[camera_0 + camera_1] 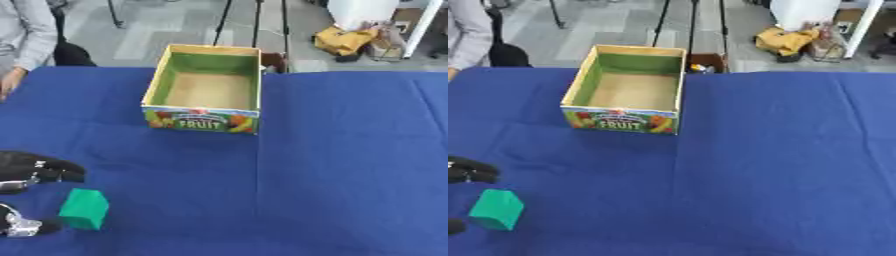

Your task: Pick up objects on the table and place them in the box.

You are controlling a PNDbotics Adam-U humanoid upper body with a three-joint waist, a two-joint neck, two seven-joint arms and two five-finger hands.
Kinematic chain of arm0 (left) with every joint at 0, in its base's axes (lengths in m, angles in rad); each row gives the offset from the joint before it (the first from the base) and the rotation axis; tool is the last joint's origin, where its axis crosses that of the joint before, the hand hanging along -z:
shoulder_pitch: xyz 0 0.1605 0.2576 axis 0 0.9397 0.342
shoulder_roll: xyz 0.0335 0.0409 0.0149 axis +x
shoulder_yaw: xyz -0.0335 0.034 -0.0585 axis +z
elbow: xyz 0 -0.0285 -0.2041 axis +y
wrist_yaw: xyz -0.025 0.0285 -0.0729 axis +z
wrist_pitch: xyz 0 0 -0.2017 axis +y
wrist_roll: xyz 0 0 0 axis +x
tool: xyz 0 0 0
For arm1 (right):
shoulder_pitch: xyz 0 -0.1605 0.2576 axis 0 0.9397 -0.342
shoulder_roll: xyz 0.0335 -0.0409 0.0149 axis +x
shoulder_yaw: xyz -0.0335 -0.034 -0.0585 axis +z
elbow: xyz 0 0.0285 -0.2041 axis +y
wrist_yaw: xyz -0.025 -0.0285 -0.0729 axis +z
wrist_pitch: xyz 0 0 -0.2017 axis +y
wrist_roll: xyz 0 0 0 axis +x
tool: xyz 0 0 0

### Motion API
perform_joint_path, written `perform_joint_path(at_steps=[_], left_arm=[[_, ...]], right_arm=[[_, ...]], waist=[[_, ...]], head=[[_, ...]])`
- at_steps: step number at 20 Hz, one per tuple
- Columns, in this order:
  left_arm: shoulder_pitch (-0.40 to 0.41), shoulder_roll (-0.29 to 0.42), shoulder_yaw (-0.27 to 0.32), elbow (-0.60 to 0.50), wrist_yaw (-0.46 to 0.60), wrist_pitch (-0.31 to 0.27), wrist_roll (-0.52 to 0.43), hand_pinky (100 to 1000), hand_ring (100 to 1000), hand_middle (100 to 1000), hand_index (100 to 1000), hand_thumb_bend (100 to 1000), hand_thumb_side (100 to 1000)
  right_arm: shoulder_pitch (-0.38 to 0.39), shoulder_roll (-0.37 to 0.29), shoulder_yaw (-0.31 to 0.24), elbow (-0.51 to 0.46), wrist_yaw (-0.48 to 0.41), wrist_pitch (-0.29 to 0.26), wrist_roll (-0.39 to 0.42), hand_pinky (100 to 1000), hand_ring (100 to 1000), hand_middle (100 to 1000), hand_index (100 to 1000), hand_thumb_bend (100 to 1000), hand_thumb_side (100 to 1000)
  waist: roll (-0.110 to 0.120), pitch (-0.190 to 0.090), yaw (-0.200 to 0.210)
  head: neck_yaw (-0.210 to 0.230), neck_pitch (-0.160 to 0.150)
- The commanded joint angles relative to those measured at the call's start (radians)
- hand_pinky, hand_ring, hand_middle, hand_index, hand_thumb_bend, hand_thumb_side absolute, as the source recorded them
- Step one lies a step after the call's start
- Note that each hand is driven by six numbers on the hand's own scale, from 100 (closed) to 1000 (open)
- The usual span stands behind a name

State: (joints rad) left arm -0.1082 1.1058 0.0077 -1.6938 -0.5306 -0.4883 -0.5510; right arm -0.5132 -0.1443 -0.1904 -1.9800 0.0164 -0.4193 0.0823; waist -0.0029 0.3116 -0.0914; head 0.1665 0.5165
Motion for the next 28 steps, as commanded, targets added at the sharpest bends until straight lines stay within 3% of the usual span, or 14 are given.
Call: perform_joint_path(at_steps=[1, 11, 21, 24, 28], left_arm=[[-0.024, 0.042, -0.003, 0.010, -0.004, -0.001, 0.005, 851, 933, 923, 1000, 443, 1000], [-0.046, 0.045, -0.037, 0.037, 0.016, -0.002, -0.053, 848, 926, 891, 1000, 444, 1000], [-0.053, 0.041, -0.054, 0.041, -0.002, -0.032, -0.075, 844, 927, 901, 1000, 358, 1000], [-0.057, 0.041, -0.049, 0.042, 0.000, -0.031, -0.068, 845, 930, 913, 1000, 296, 985], [-0.061, 0.040, -0.054, 0.048, -0.015, -0.028, -0.063, 844, 931, 916, 1000, 327, 981]], right_arm=[[-0.008, -0.008, -0.002, -0.020, -0.005, -0.001, 0.006, 847, 900, 486, 837, 100, 753], [-0.007, -0.007, -0.004, -0.020, -0.006, -0.001, 0.004, 847, 900, 484, 834, 100, 740], [-0.006, -0.005, -0.007, -0.020, -0.003, 0.004, -0.008, 849, 902, 482, 833, 100, 726], [-0.005, -0.005, -0.006, -0.020, -0.003, 0.004, -0.009, 849, 902, 481, 833, 100, 722], [-0.003, -0.004, -0.007, -0.020, -0.003, 0.006, -0.009, 850, 903, 480, 832, 100, 715]], waist=[[0.003, -0.014, -0.001], [0.005, -0.012, -0.004], [0.004, -0.013, -0.008], [0.005, -0.013, -0.007], [0.006, -0.011, -0.008]], head=[[0.006, -0.012], [0.013, -0.014], [0.020, -0.017], [0.020, -0.015], [0.023, -0.017]])
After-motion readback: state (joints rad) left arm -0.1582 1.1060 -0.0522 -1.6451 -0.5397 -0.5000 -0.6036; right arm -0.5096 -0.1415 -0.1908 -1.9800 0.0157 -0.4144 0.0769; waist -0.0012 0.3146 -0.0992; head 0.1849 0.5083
